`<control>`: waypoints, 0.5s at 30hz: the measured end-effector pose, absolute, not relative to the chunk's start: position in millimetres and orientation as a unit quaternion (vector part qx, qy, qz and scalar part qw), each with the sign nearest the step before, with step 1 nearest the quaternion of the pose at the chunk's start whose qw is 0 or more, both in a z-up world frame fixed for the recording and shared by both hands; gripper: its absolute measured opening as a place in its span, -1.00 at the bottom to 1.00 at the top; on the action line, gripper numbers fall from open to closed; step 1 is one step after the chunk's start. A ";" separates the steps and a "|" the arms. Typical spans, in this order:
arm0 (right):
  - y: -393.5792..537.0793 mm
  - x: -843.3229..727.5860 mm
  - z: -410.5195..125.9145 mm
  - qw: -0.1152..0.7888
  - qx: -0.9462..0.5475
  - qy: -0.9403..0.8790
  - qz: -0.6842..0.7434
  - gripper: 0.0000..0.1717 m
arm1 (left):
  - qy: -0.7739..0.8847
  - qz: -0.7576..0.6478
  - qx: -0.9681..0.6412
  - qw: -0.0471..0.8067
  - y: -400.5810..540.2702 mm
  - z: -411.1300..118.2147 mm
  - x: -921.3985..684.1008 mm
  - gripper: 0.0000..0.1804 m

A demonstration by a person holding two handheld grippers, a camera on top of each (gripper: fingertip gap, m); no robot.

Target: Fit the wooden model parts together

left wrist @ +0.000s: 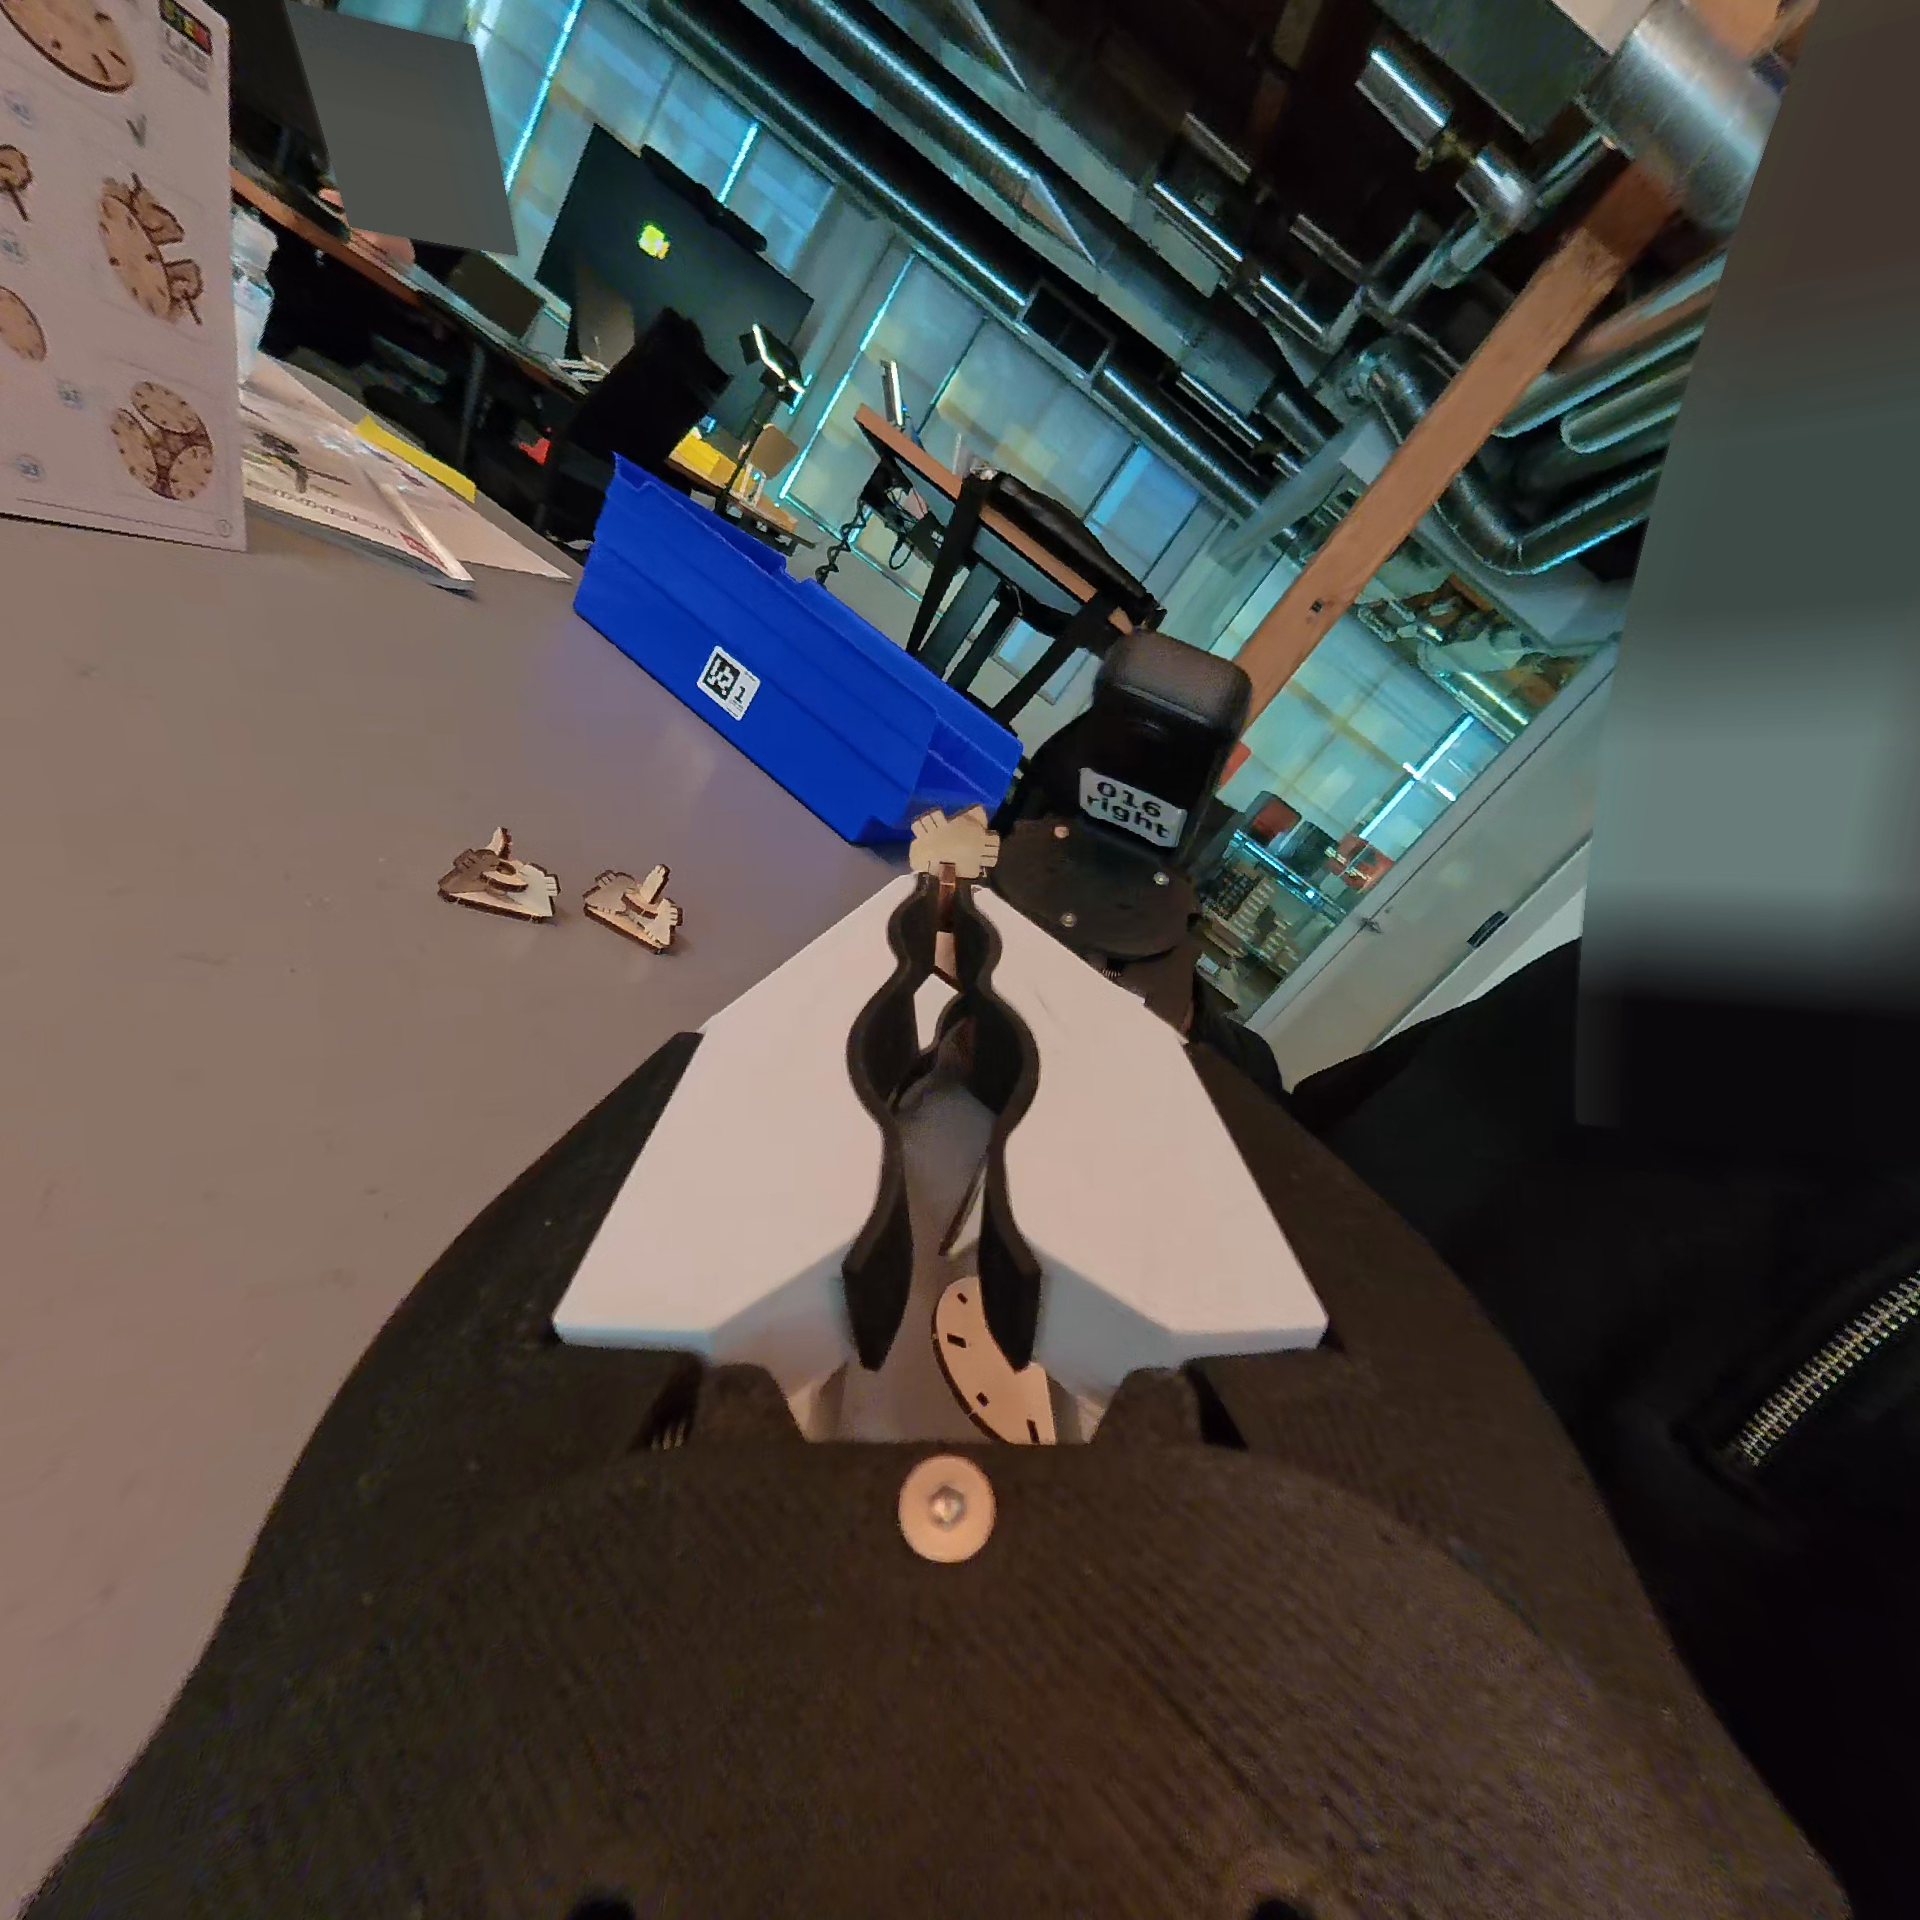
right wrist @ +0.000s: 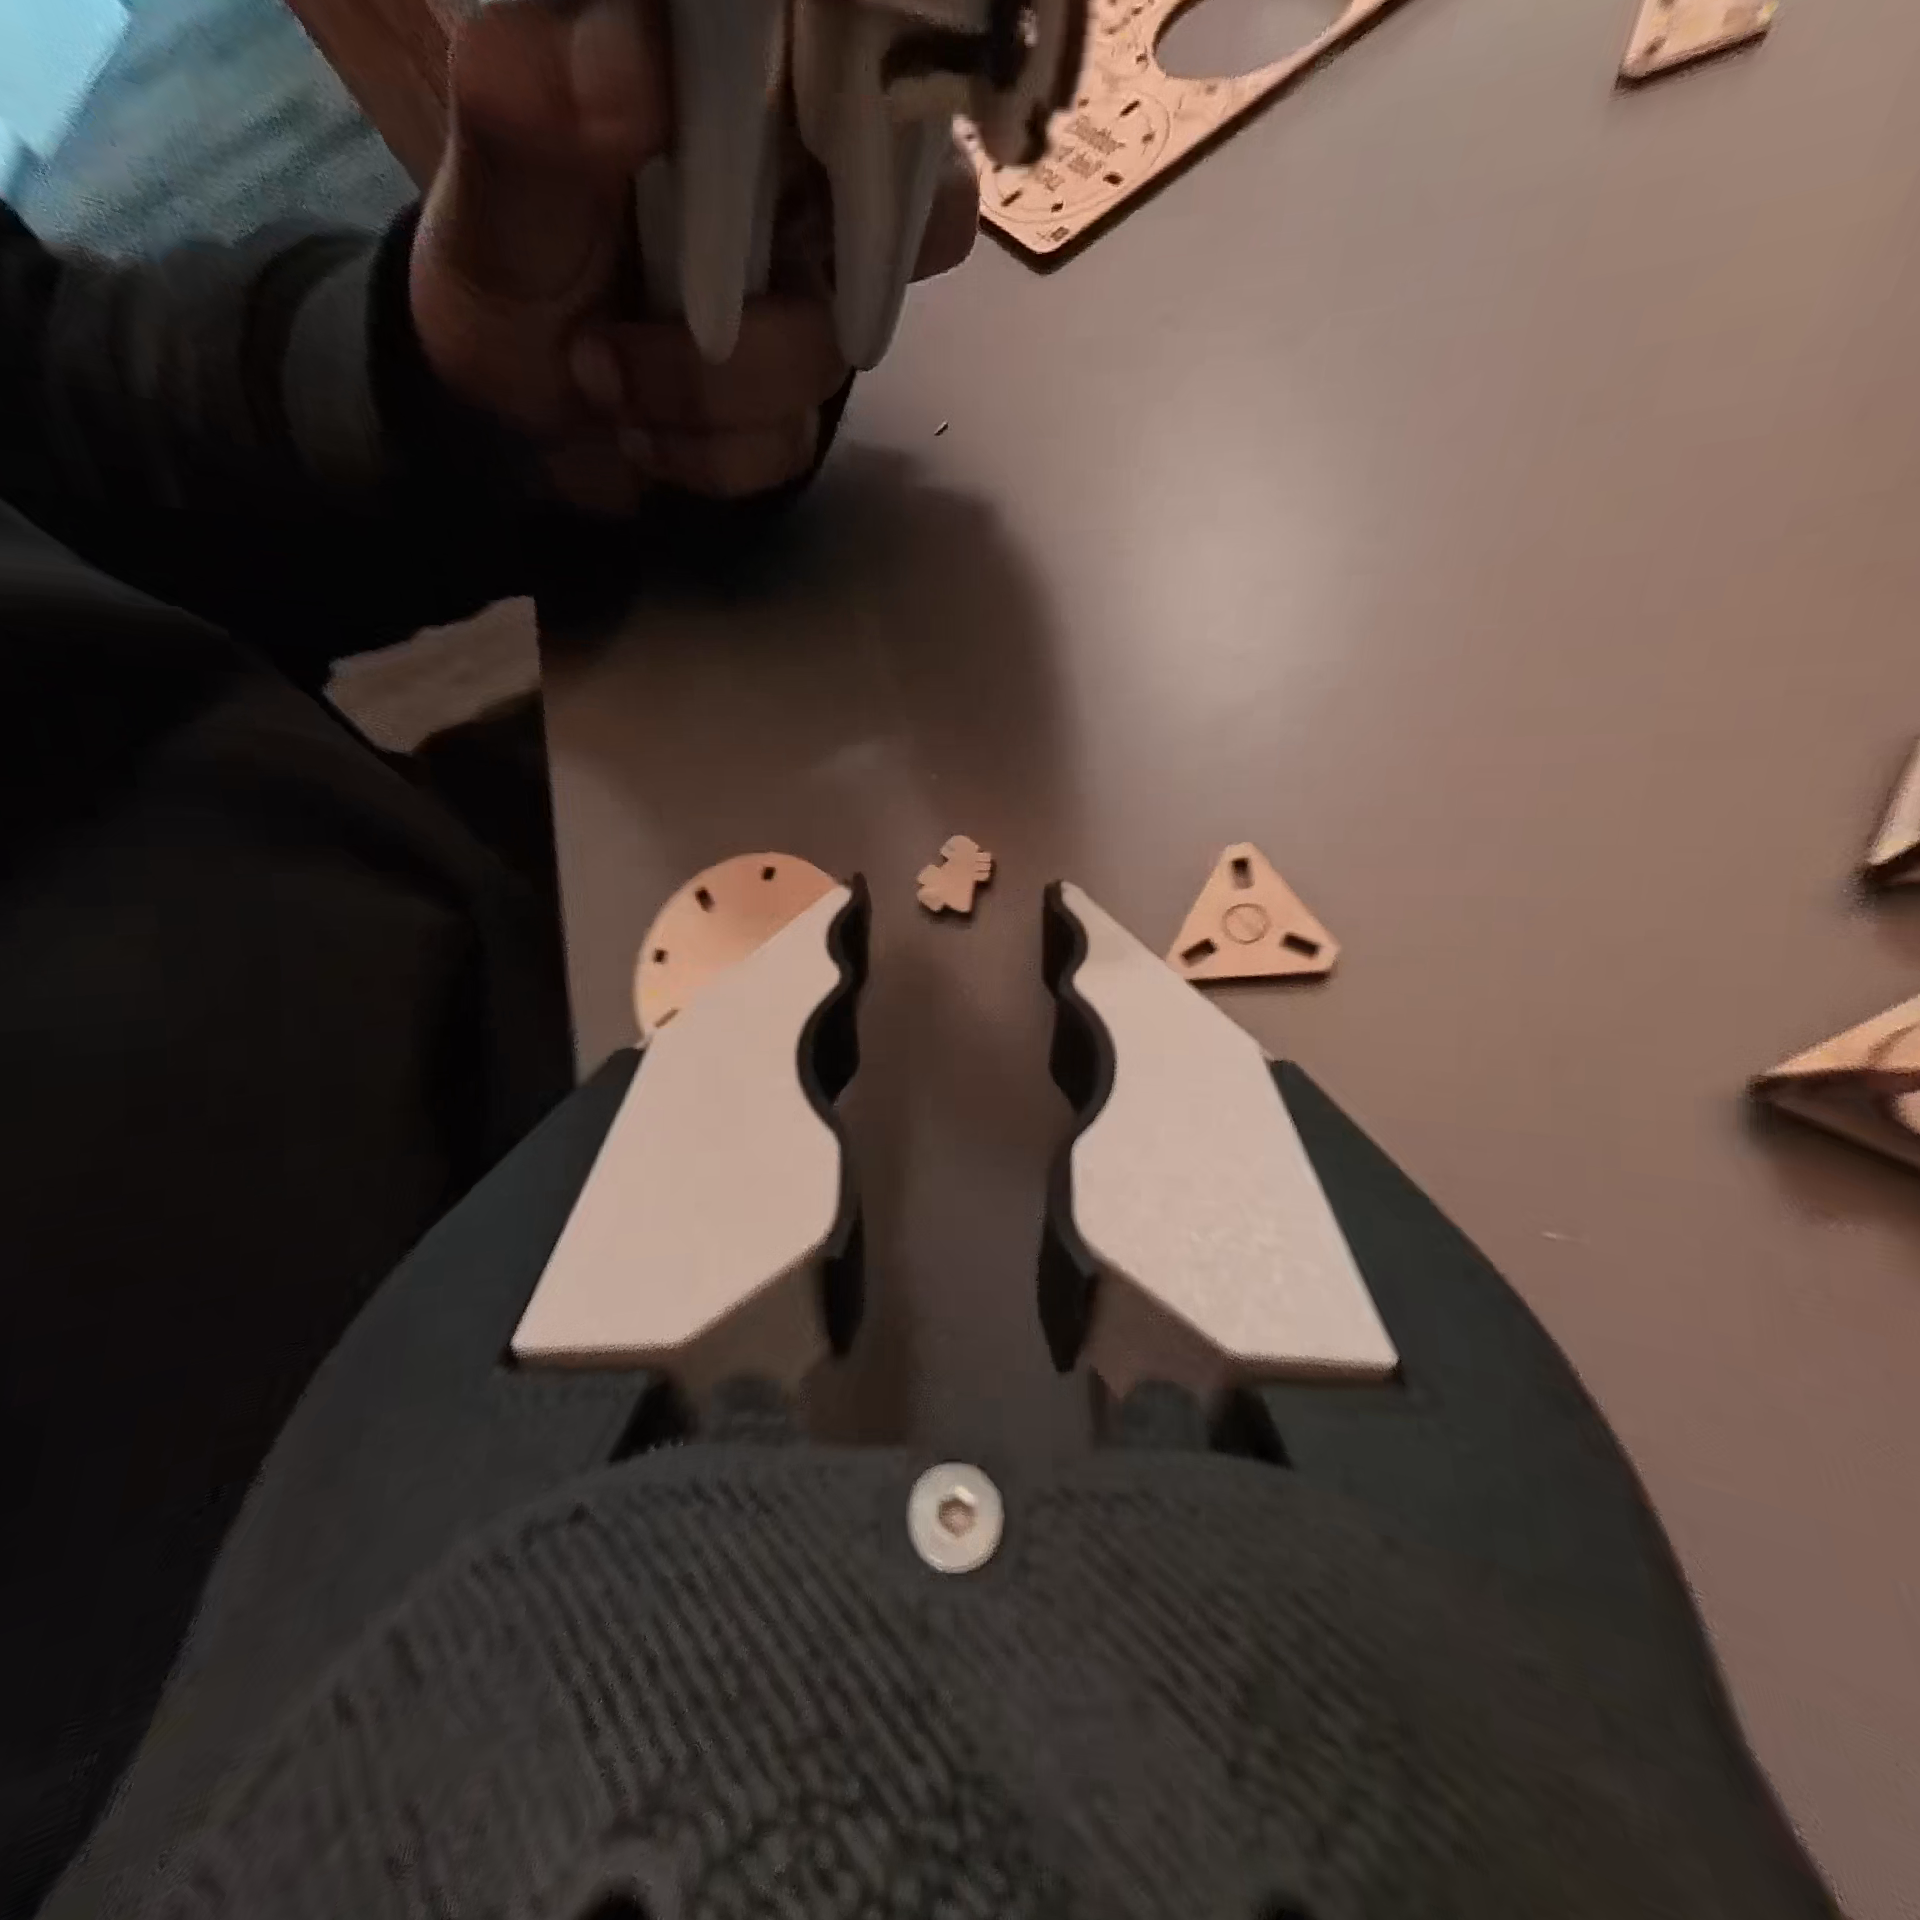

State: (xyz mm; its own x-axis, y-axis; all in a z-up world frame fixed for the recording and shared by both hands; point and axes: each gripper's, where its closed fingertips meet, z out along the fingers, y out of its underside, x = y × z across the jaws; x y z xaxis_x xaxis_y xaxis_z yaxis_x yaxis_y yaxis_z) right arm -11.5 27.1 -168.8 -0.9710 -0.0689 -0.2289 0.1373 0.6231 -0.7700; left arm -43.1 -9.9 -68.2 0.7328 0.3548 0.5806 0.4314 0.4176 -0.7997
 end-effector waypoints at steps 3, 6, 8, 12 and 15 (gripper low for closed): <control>32.9 -13.4 -170.6 0.045 -0.094 0.901 -0.421 -0.63 | -0.364 -0.026 -0.540 0.759 -9.4 -68.4 -43.3 -1.00; 33.2 -2.0 -159.8 0.049 -0.205 0.883 -0.419 -0.65 | -0.360 -0.030 -0.538 0.761 -7.9 -67.2 -43.2 -1.00; 32.1 5.8 -150.0 0.087 -0.265 0.865 -0.417 -0.69 | -0.355 -0.033 -0.539 0.763 -6.3 -66.1 -42.2 -1.00; 30.6 7.3 -153.1 0.133 -0.355 0.847 -0.373 -0.73 | -0.348 -0.023 -0.538 0.767 -7.7 -63.1 -41.1 -1.00; 26.9 -0.2 -165.3 0.133 -0.387 0.849 -0.335 -0.71 | -0.351 -0.017 -0.532 0.770 -12.3 -62.2 -41.7 -1.00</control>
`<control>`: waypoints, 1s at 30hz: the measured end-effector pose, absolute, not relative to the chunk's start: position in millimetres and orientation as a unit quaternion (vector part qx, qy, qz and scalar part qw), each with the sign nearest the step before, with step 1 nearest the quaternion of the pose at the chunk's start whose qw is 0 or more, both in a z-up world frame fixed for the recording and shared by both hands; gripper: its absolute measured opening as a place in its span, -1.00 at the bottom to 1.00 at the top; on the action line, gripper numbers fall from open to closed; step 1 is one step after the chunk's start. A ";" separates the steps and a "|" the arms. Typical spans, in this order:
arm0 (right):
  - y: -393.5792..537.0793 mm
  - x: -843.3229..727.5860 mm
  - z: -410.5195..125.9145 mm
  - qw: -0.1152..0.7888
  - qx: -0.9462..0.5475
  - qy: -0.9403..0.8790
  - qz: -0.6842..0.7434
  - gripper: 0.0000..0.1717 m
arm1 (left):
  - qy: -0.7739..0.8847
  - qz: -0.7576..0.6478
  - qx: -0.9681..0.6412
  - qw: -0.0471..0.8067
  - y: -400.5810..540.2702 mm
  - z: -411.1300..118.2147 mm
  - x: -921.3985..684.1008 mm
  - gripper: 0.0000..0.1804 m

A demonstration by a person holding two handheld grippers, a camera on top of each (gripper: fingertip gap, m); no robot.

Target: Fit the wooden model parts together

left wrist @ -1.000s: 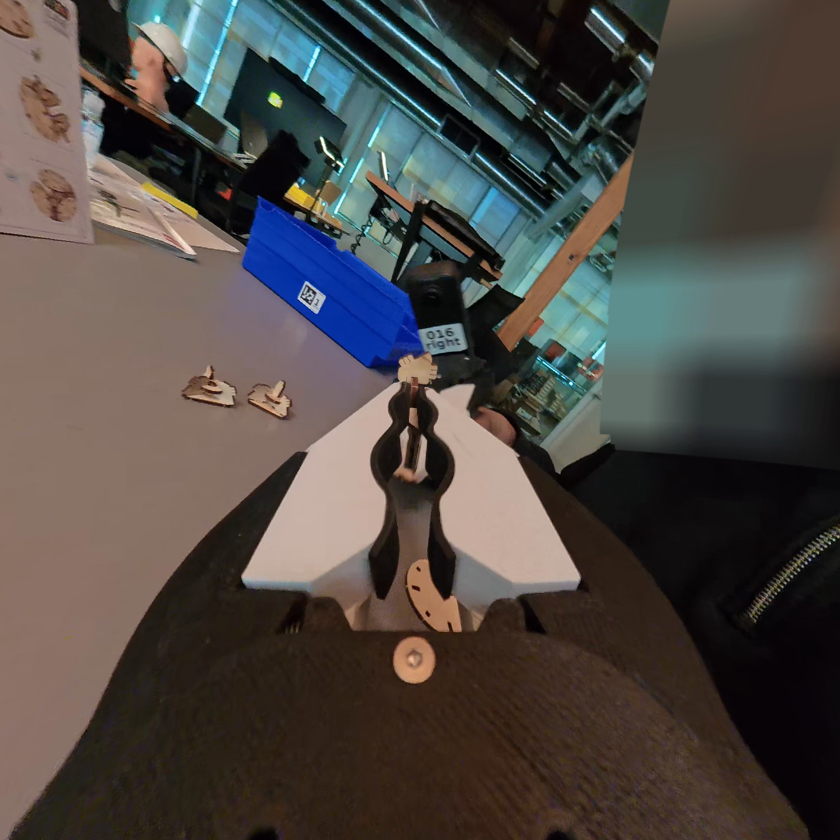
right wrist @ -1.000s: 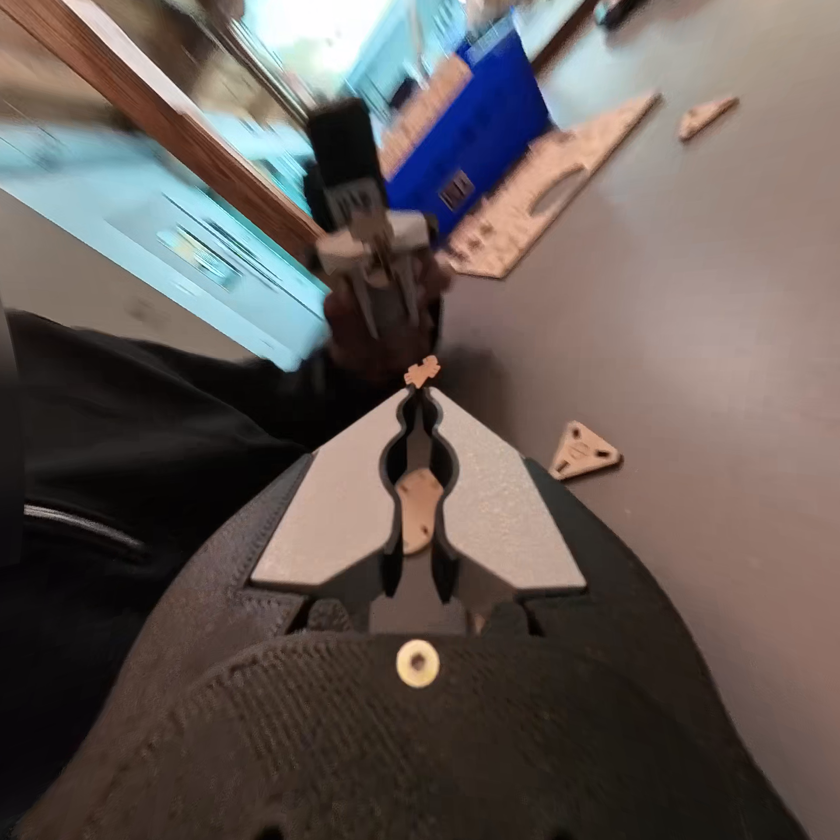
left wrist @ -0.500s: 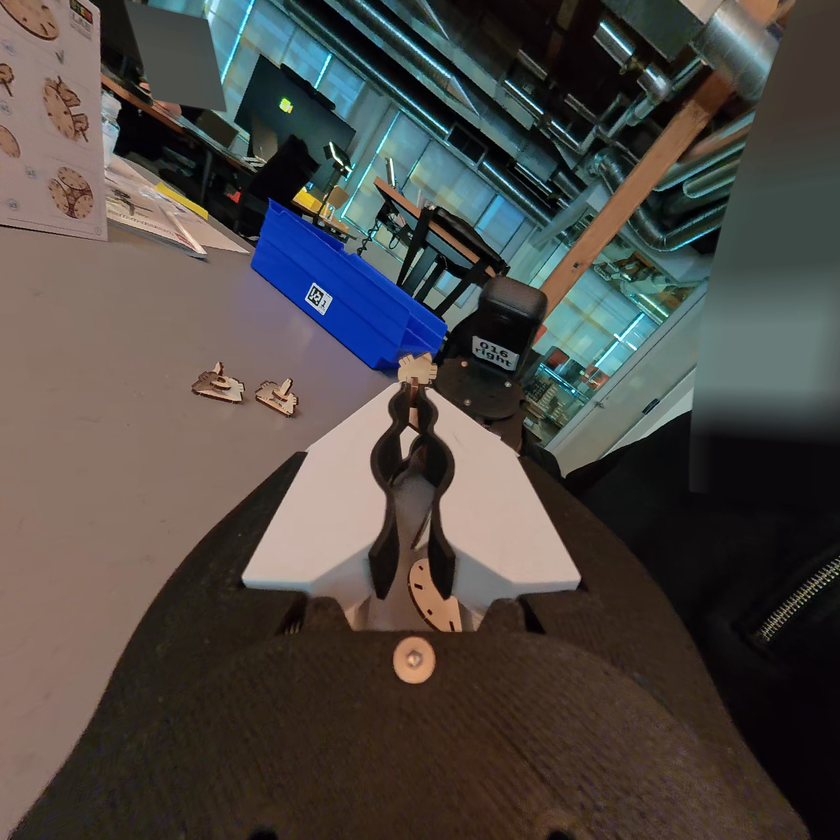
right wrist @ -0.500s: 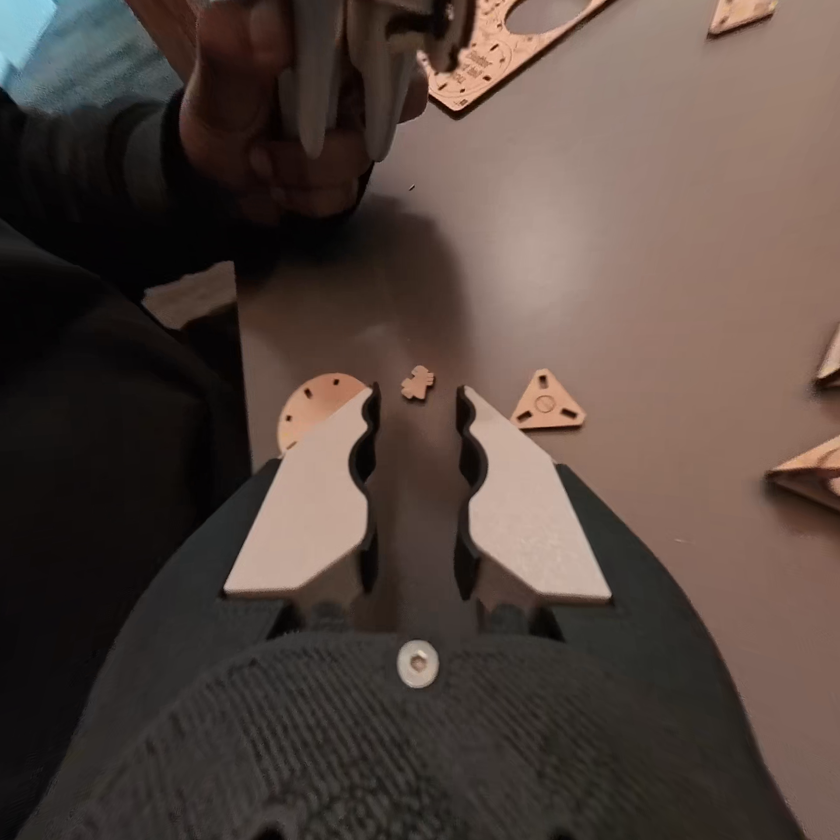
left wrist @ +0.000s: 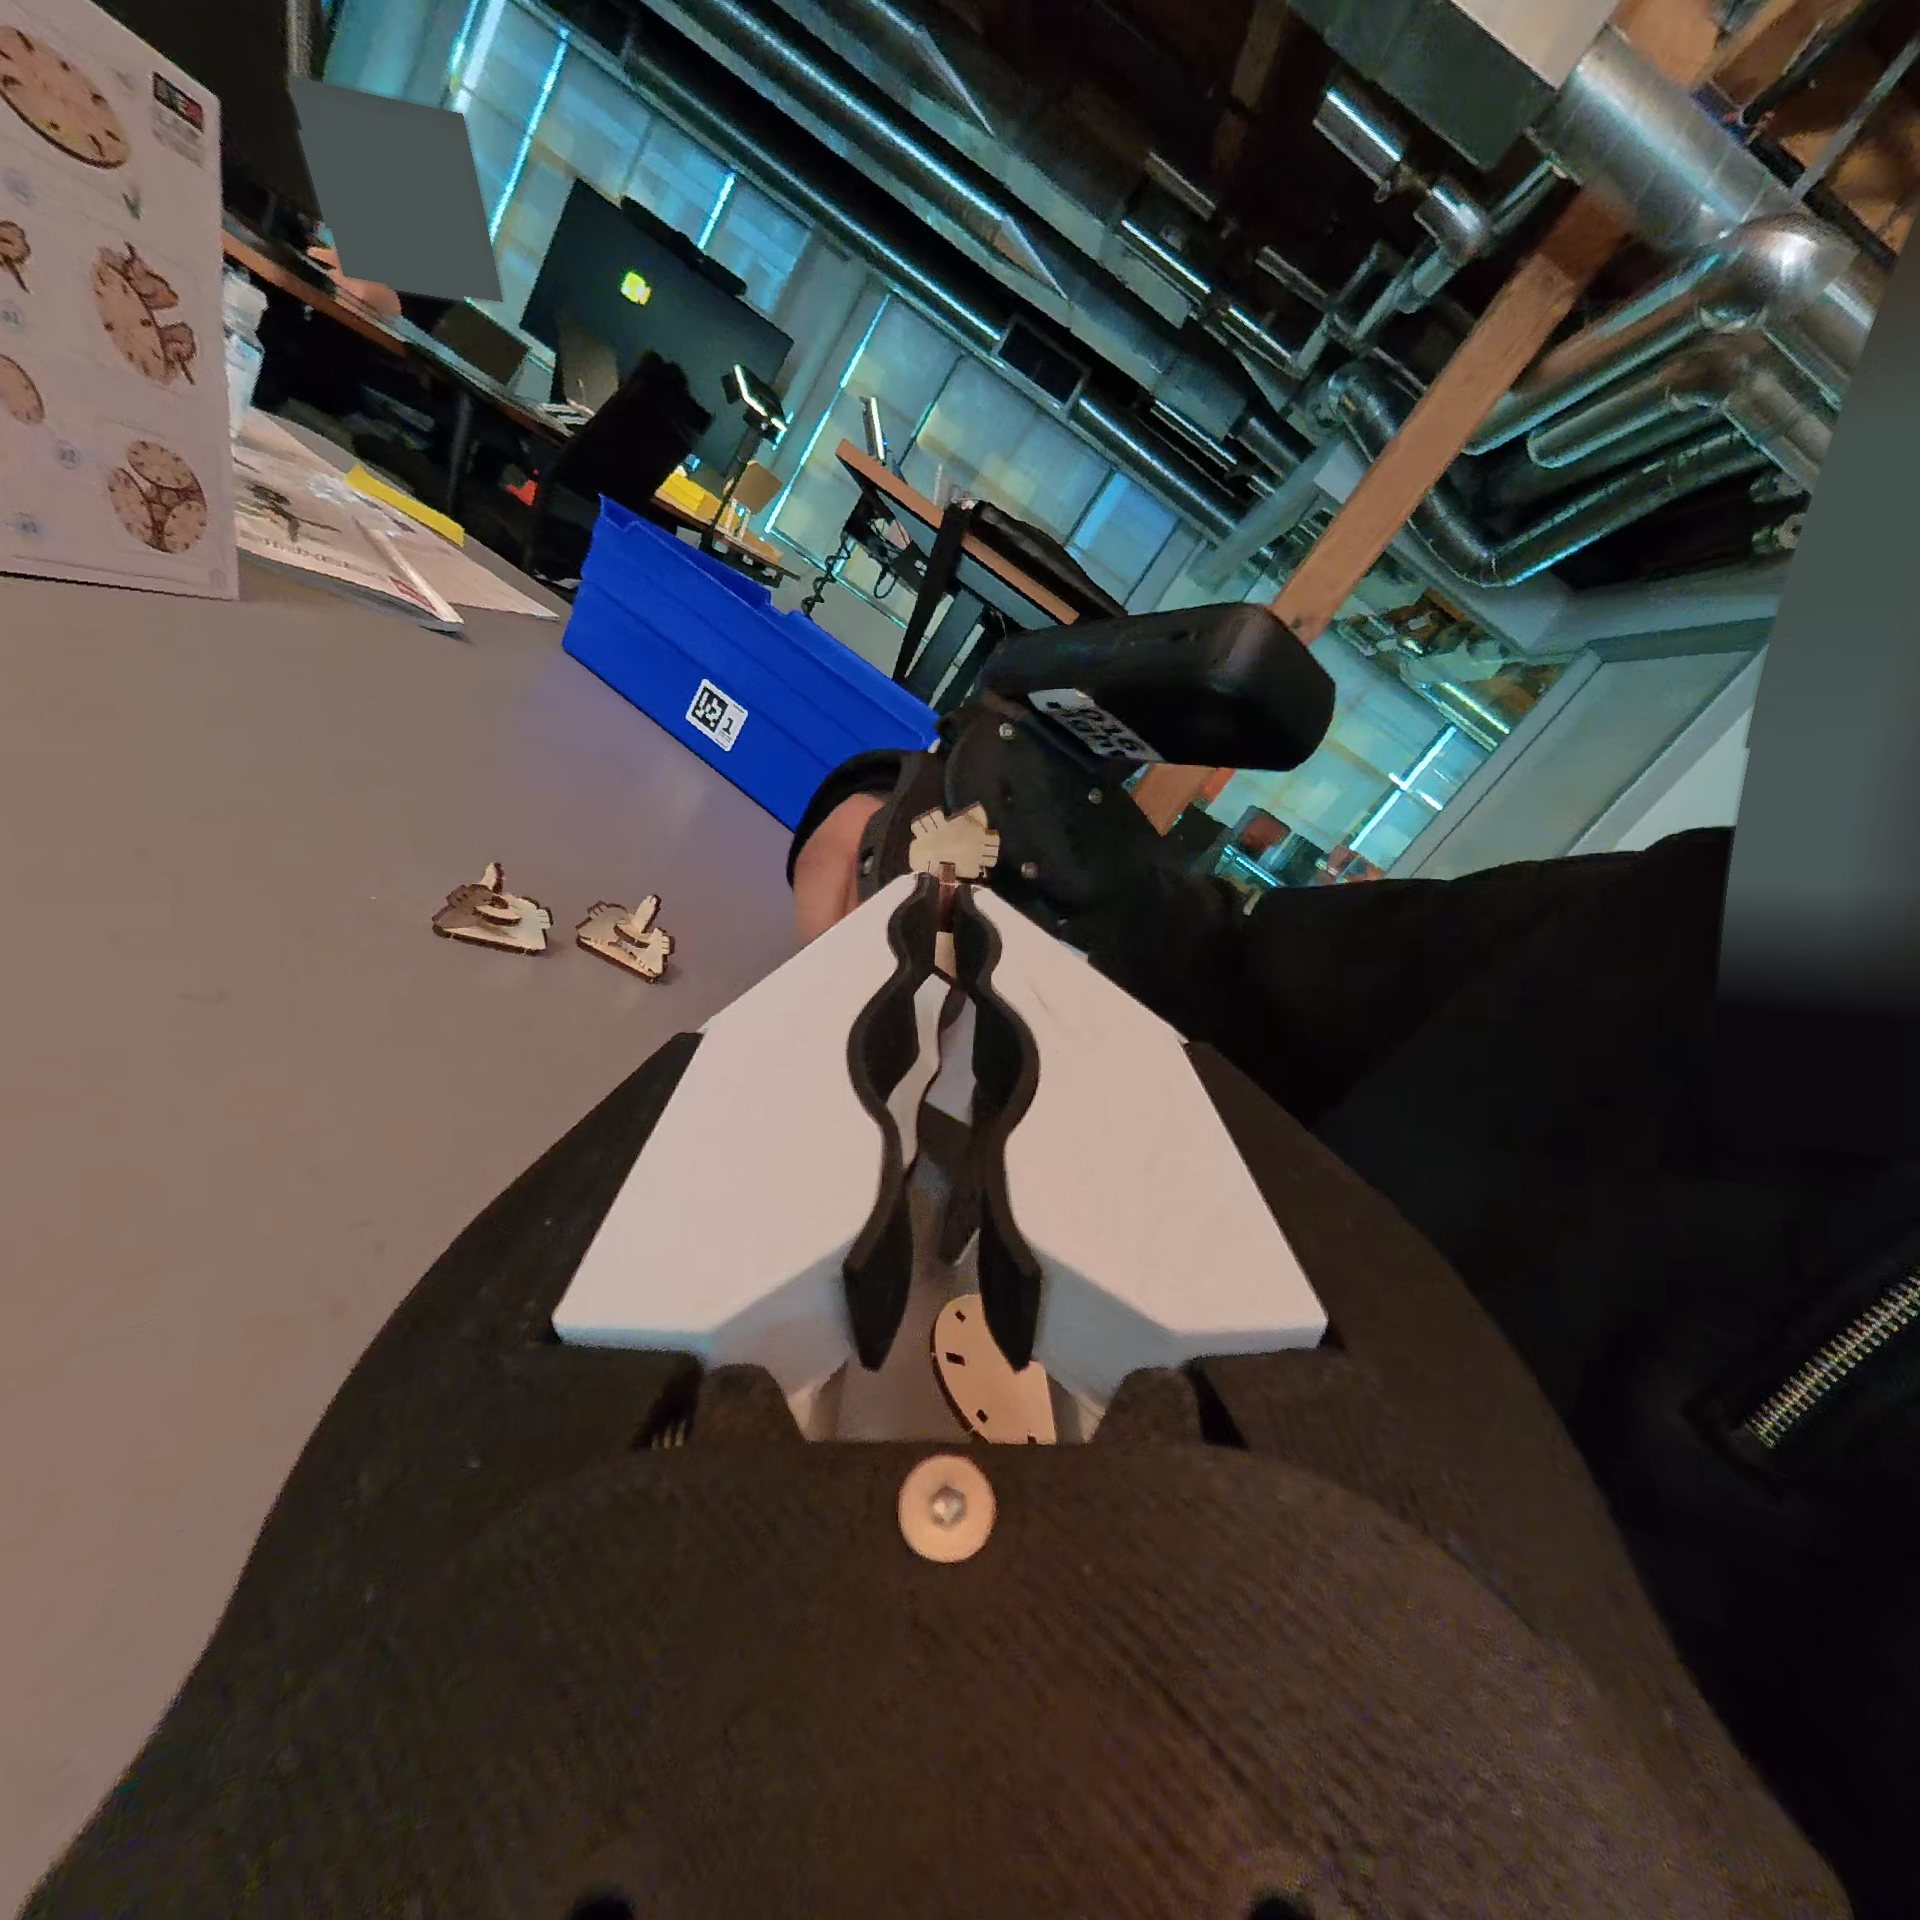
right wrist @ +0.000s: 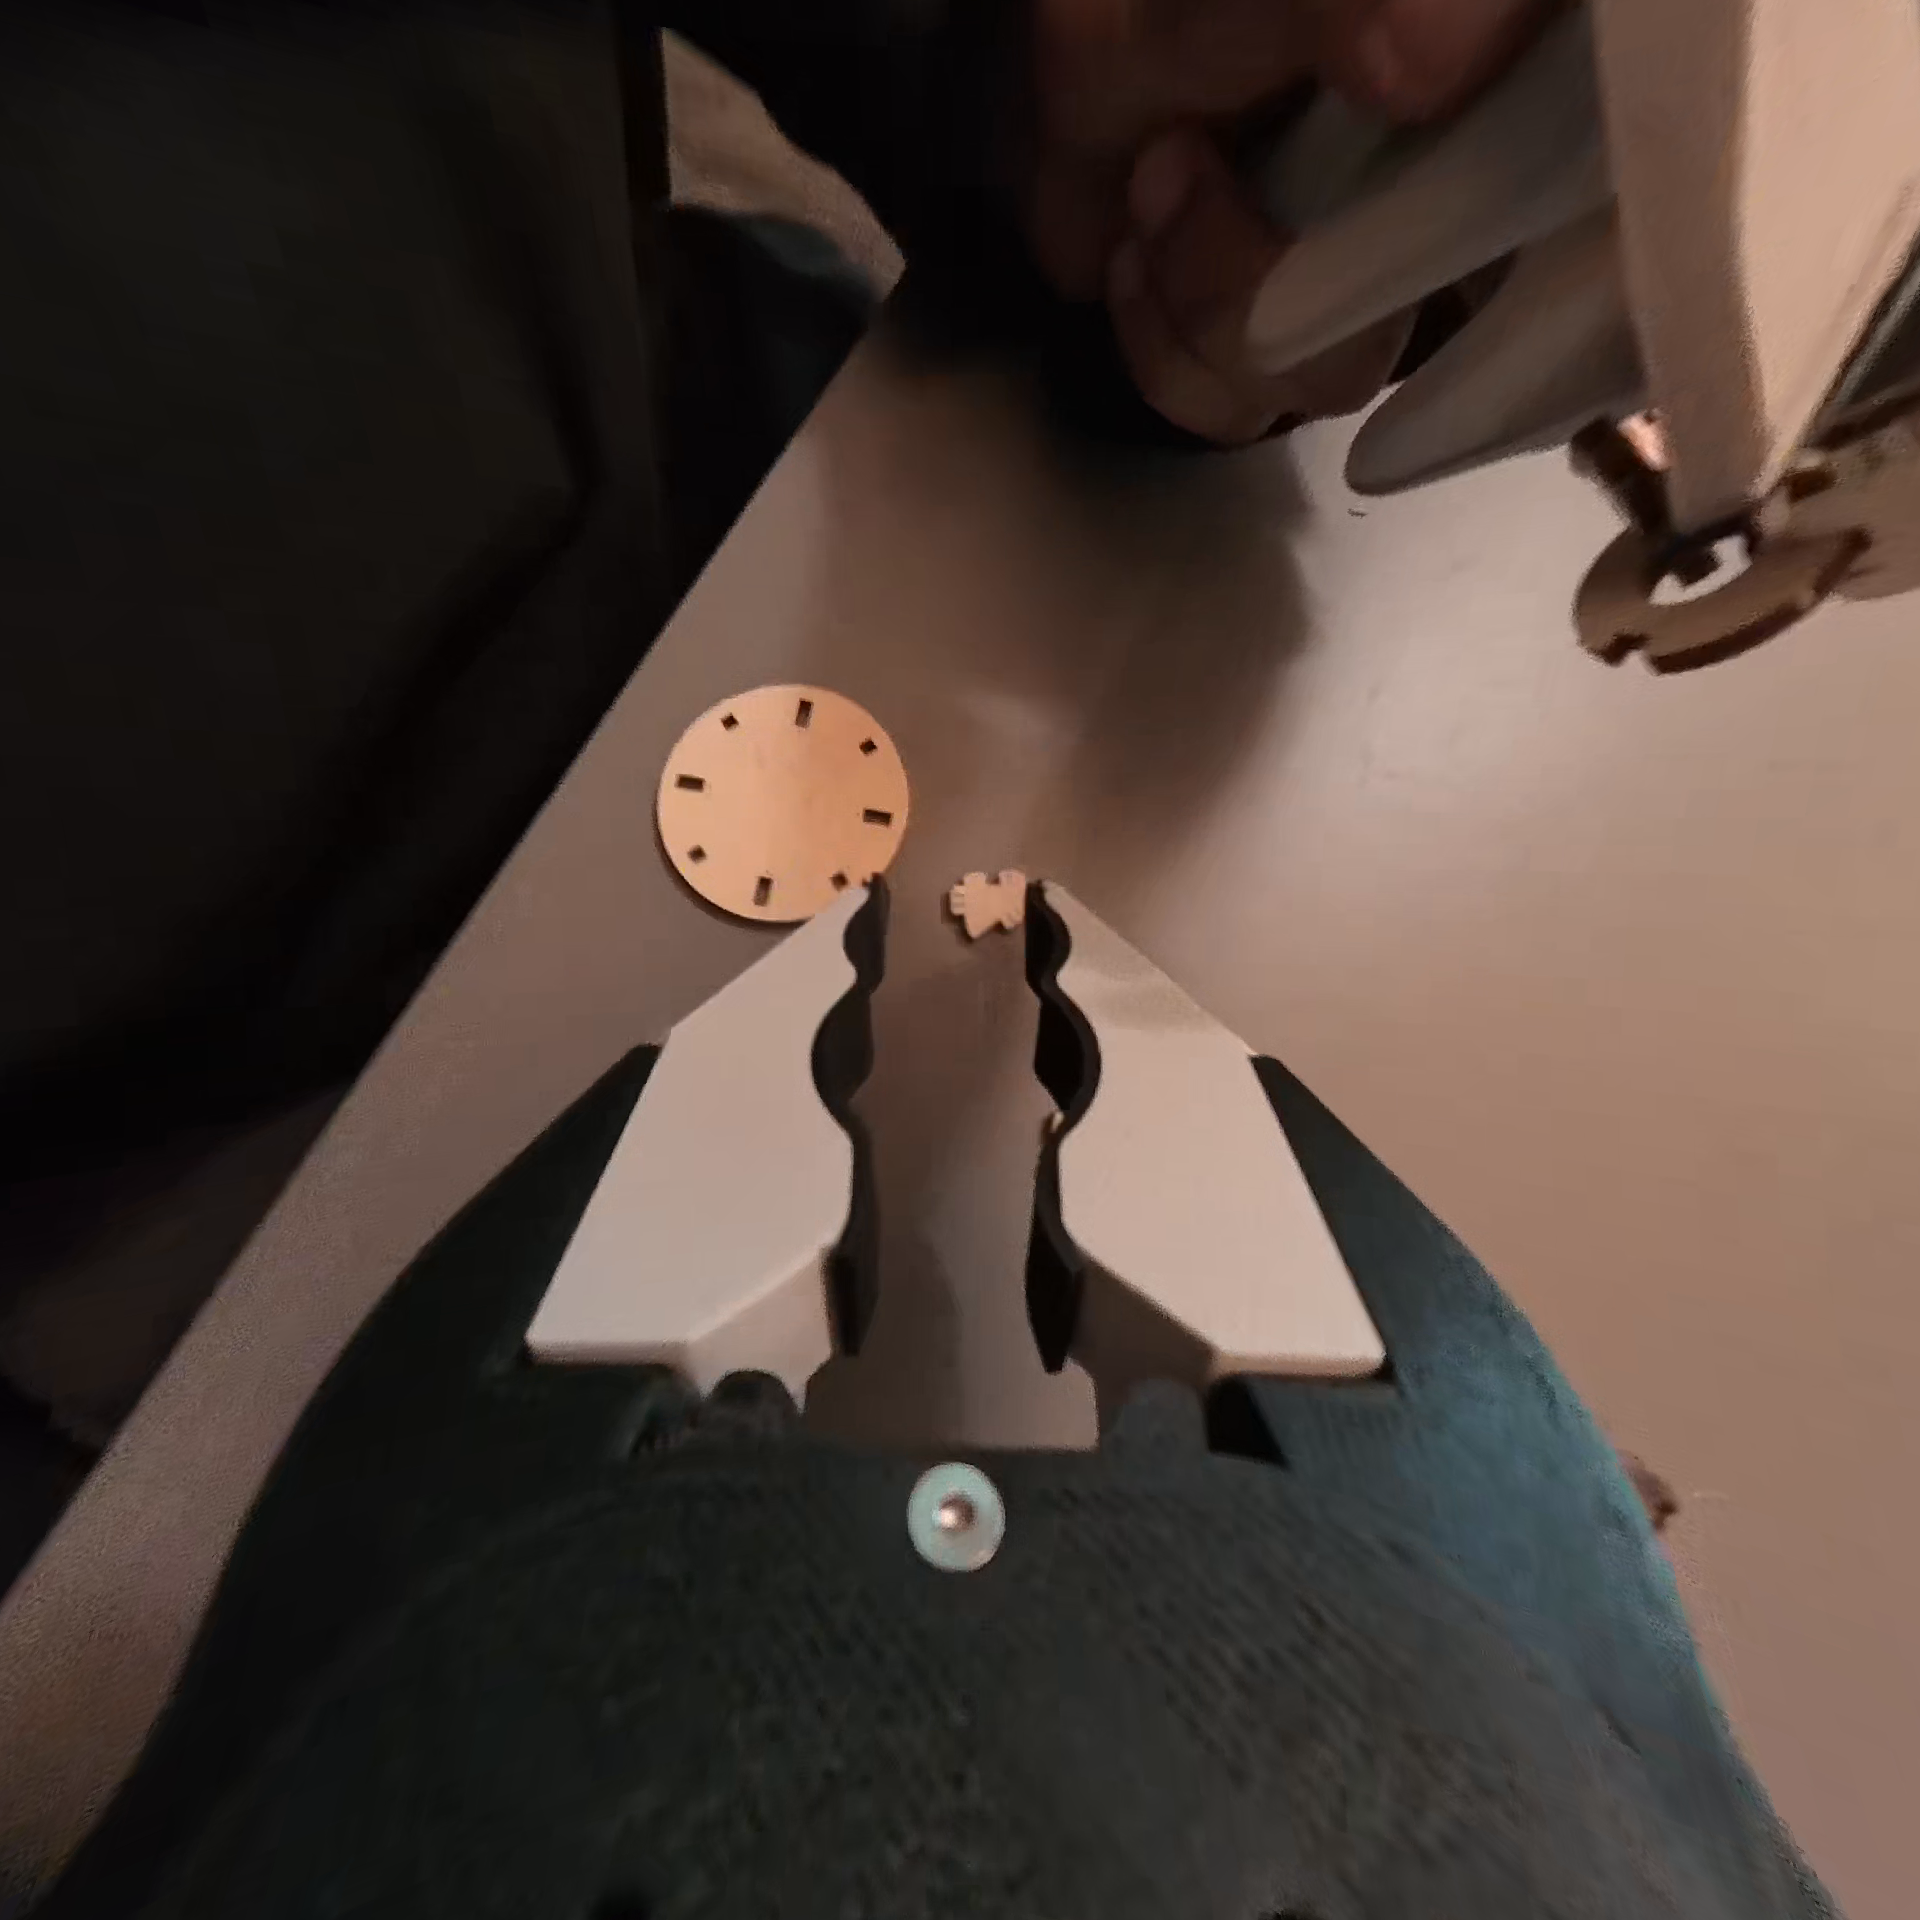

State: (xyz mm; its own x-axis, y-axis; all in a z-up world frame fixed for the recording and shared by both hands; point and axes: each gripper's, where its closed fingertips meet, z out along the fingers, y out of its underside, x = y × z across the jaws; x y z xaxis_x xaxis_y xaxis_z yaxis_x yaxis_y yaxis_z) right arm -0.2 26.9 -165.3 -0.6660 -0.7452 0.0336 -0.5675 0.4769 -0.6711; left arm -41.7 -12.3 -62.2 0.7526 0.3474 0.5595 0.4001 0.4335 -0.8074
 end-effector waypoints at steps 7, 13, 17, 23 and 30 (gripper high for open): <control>21.0 -3.7 -180.3 0.155 -0.393 0.848 -0.320 -0.70 | -0.356 -0.021 -0.521 0.775 -17.3 -61.8 -40.7 -1.00; 18.0 0.4 -180.2 0.174 -0.383 0.839 -0.345 -0.83 | -0.360 -0.023 -0.516 0.777 -19.2 -62.3 -42.3 -1.00; 9.0 -3.9 -176.1 0.164 -0.352 0.846 -0.367 -0.83 | -0.360 -0.026 -0.517 0.776 -18.6 -62.7 -42.6 -1.00; -2.3 -33.0 -124.4 0.232 -0.202 0.833 -0.460 -0.84 | -0.363 -0.020 -0.535 0.763 -17.6 -67.0 -41.7 -1.00; 6.8 -50.9 -105.6 0.271 -0.134 0.826 -0.476 -0.84 | -0.367 0.003 -0.596 0.714 -7.2 -84.1 -43.0 -1.00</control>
State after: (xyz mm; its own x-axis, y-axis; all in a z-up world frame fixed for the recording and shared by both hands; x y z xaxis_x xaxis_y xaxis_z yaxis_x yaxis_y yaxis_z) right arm -50.9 6.8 -105.6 -0.8174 -0.4797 -0.3190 0.0357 0.5105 -0.8592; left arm -43.0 -7.2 -84.1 0.7299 0.4413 0.5220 0.4341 0.2905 -0.8527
